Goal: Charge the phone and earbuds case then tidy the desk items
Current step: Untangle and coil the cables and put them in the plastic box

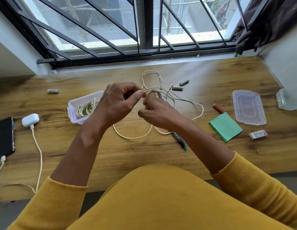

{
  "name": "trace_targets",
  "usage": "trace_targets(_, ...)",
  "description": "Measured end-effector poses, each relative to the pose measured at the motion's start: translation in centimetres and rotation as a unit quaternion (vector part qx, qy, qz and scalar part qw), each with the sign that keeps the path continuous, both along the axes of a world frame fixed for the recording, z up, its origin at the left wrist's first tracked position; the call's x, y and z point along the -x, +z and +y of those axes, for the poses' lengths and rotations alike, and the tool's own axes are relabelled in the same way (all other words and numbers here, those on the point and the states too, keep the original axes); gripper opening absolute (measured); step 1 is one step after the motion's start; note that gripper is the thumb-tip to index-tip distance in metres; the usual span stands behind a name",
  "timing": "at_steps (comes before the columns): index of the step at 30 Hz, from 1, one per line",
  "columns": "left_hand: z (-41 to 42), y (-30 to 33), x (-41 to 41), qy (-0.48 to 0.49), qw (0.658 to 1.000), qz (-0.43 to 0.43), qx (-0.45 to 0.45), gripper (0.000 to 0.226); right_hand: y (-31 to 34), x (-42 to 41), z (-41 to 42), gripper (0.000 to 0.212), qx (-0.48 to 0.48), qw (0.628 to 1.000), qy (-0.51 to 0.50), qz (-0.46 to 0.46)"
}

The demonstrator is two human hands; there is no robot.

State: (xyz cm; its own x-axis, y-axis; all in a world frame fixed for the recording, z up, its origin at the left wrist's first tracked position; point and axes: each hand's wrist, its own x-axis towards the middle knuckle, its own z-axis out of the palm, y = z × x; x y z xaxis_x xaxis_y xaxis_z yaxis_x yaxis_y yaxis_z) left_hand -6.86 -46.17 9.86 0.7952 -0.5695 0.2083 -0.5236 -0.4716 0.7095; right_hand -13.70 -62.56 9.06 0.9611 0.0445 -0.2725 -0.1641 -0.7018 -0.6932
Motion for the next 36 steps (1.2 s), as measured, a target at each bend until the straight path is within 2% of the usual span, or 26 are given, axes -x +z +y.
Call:
trace_targets(3,-0.2,-0.9,0.3,-0.007,0.996,0.041,0.077,0.022,0.5,-0.4,-0.2,0.031,-0.179,0.981,-0.072,-0.035)
trace_targets(5,-0.4,-1.5,0.7,-0.01,0.992,0.06,0.114,0.027,0.9,-0.7,-0.6,0.028,-0.287,0.95,-0.1,-0.071)
trace_targets(8,-0.9,-2.5,1.3,-0.026,0.985,0.095,0.144,0.031,1.6,-1.0,-1.4,0.026,-0.395,0.905,-0.134,-0.09)
trace_targets(11,-1.4,-3.4,1.3,-0.026,0.976,0.131,0.171,0.033,1.6,-1.0,-2.1,0.009,-0.514,0.844,-0.117,-0.097)
trace_targets(12,-1.6,-3.6,1.2,-0.026,0.974,0.14,0.177,0.032,1.6,-1.0,-2.2,0.006,-0.546,0.825,-0.107,-0.098)
trace_targets(16,-2.4,-4.3,1.2,-0.051,0.965,0.172,0.189,0.028,1.9,-1.3,-2.6,0.032,-0.643,0.757,-0.074,-0.093)
trace_targets(21,-2.9,-5.3,0.9,-0.07,0.968,0.18,0.159,0.036,2.0,-1.7,-3.4,0.025,-0.693,0.716,-0.057,-0.064)
trace_targets(25,-2.2,-5.7,-0.7,-0.071,0.967,0.204,0.135,0.052,2.4,-1.7,-4.2,0.025,-0.669,0.743,0.008,-0.011)
trace_targets(28,-1.4,-5.6,-2.6,-0.086,0.968,0.208,0.109,0.066,2.6,-1.4,-4.6,0.022,-0.601,0.792,0.096,0.048)
trace_targets(32,-1.9,-4.4,-3.8,-0.126,0.964,0.214,0.093,0.029,2.7,-1.1,-4.4,0.024,-0.436,0.872,0.202,0.098)
trace_targets(36,-2.7,-3.8,-4.3,-0.119,0.977,0.17,0.053,0.029,3.0,-1.1,-3.8,0.038,-0.25,0.927,0.249,0.124)
